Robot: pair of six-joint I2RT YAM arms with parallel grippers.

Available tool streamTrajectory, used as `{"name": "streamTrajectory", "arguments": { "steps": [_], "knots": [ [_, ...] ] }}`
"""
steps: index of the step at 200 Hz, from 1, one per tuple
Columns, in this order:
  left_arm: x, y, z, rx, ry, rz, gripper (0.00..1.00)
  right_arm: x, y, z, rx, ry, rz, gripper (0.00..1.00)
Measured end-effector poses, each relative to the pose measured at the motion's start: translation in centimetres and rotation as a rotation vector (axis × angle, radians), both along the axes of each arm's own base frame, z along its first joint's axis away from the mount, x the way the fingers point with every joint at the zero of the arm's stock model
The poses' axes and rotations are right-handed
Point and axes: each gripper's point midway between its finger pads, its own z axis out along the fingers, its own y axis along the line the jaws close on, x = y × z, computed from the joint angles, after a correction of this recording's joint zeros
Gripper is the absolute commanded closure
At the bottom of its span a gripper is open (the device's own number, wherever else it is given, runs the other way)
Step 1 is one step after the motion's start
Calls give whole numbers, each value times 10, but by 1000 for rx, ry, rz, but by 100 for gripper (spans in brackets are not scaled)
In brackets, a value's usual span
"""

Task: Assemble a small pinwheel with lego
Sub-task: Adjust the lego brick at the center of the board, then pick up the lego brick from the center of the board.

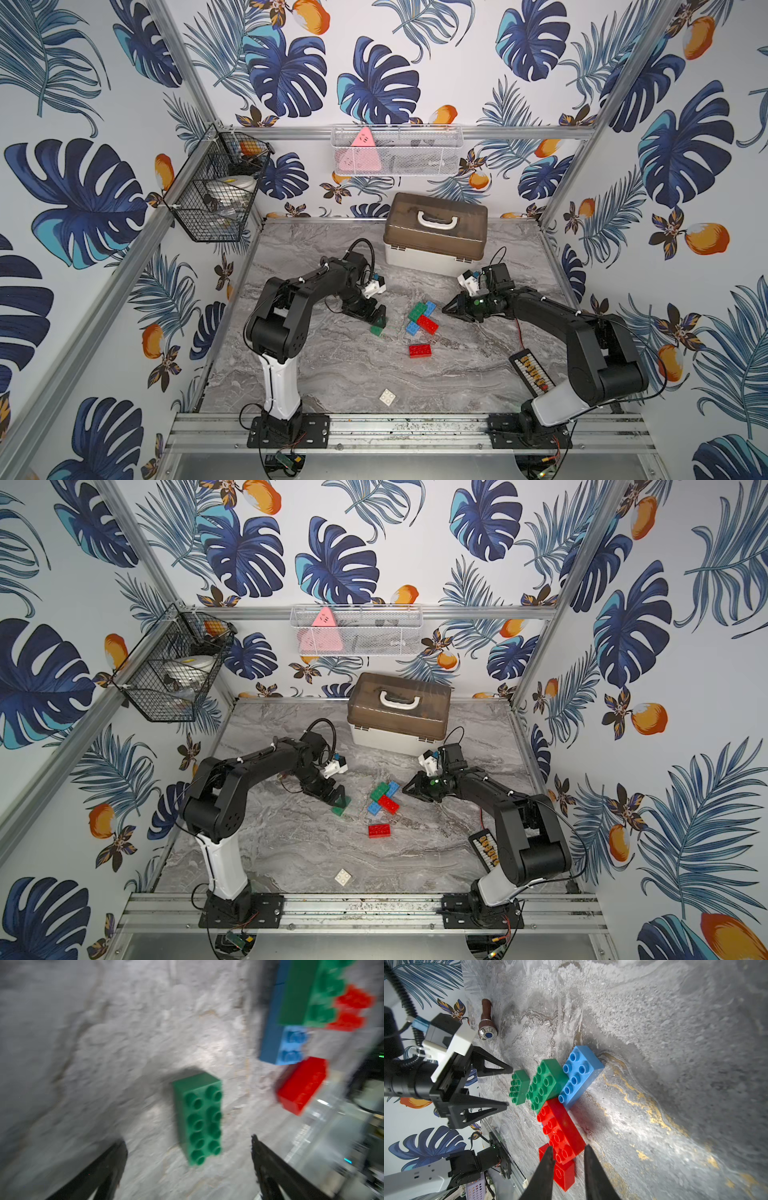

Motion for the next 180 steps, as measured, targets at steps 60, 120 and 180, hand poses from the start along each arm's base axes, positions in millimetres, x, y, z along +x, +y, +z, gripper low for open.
{"name": "streamTrajectory", "arguments": {
  "steps": [60,120,180],
  "knots": [
    [-16,-11,9,2,-354,68,1,-5,-1,-4,6,11,-5,72],
    [-2,-27,8,71,-461,-2,15,-2,1,8,22,-27,-1,72],
    [-20,-12,-11,145,-414,-74,32,-3,3,13,40,-35,8,73]
  ]
}}
